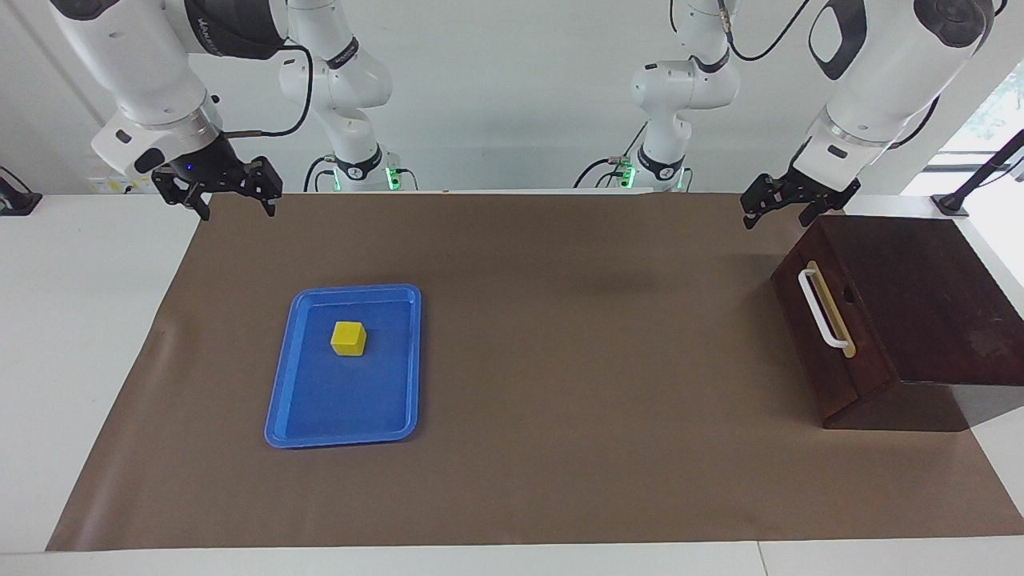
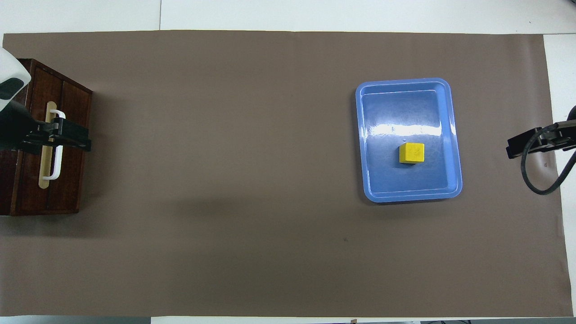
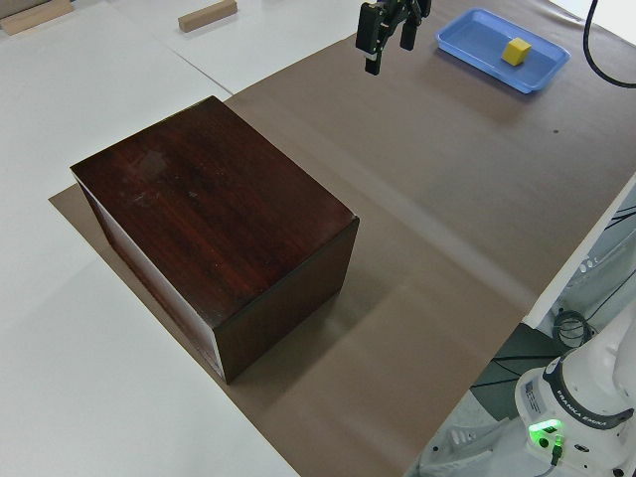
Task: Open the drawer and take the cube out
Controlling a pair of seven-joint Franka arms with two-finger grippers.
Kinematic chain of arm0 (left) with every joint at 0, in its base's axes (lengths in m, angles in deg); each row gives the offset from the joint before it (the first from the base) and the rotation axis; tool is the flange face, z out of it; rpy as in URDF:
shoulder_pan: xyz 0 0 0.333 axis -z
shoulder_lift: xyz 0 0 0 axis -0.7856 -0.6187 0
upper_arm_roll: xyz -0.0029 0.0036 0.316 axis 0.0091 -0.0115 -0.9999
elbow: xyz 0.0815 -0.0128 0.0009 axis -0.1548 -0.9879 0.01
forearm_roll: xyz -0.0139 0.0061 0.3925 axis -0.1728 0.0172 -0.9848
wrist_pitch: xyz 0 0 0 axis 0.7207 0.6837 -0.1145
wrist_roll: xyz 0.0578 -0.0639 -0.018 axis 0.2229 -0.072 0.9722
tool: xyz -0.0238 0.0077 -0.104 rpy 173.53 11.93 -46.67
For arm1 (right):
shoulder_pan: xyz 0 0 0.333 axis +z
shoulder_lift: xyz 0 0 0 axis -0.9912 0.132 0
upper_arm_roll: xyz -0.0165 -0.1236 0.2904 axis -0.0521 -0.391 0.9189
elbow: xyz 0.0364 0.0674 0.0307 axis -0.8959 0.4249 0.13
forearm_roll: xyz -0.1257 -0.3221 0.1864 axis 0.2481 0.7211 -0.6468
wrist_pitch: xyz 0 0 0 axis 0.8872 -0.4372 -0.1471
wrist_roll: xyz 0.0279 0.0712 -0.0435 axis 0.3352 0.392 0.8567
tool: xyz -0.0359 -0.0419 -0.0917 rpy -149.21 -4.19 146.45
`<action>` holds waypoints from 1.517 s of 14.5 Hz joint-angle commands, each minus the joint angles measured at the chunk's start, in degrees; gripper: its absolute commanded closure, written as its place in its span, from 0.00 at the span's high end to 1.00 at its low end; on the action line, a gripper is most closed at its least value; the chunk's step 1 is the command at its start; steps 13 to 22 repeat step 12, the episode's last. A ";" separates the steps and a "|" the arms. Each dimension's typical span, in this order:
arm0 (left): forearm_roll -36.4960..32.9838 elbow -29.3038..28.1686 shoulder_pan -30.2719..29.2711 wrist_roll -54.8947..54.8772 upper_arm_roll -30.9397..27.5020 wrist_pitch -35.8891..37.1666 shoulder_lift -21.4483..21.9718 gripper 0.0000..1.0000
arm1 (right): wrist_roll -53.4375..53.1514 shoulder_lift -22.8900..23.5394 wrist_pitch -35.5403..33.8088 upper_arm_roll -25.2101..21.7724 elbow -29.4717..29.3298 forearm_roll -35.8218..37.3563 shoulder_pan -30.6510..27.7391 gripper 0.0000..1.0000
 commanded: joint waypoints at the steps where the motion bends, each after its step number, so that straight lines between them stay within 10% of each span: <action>1: 0.91 0.25 -0.22 -0.90 -0.17 -0.42 0.37 1.00 | 0.61 -0.29 0.31 0.84 0.19 -1.23 -1.93 1.00; 22: 0.91 0.17 -0.22 -0.98 -0.17 -0.59 0.37 1.00 | 0.52 -0.55 0.83 0.40 0.01 -2.74 -1.58 1.00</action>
